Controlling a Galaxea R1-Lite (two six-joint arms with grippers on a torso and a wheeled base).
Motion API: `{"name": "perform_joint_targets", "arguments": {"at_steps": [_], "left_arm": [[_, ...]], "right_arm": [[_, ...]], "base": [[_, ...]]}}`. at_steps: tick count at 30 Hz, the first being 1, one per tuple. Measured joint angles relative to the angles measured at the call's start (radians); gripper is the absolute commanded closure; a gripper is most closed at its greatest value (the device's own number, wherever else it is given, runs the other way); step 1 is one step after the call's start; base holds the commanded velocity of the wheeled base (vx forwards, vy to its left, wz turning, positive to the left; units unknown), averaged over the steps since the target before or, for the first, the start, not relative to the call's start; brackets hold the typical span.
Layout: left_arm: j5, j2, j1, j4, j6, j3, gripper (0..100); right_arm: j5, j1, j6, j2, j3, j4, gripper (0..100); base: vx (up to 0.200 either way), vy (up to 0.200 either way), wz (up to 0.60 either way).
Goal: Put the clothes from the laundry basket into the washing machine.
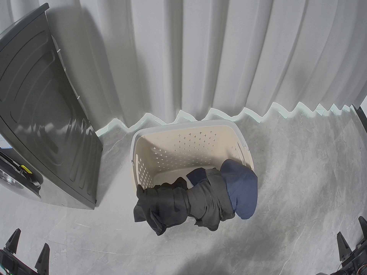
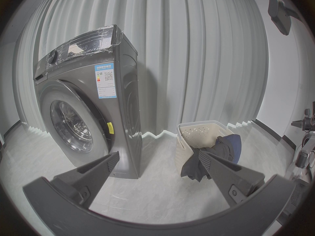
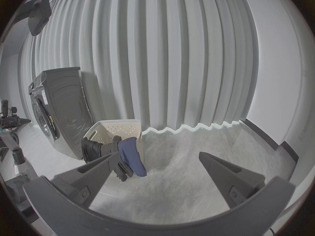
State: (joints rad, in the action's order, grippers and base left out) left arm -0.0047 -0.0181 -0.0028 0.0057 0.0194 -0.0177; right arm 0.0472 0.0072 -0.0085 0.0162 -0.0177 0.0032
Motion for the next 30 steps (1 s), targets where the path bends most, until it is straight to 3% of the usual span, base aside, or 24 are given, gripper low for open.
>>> {"name": "perform_joint_targets", "arguments": {"at_steps": [8,14,30], "left_arm": [[0.0,0.0,0.0,0.0,0.0,0.0,0],[0.0,0.0,0.0,0.0,0.0,0.0,0],[0.0,0.0,0.0,0.0,0.001,0.0,0]], "right_arm": [[0.0,0.001,0.0,0.0,0.0,0.0,0],[0.0,0.0,0.0,0.0,0.0,0.0,0],[0.0,0.0,0.0,0.0,0.0,0.0,0]], "base": [[0.2,0.0,0.0],[0.0,0.0,0.0],[0.188,0.0,0.0]]}}
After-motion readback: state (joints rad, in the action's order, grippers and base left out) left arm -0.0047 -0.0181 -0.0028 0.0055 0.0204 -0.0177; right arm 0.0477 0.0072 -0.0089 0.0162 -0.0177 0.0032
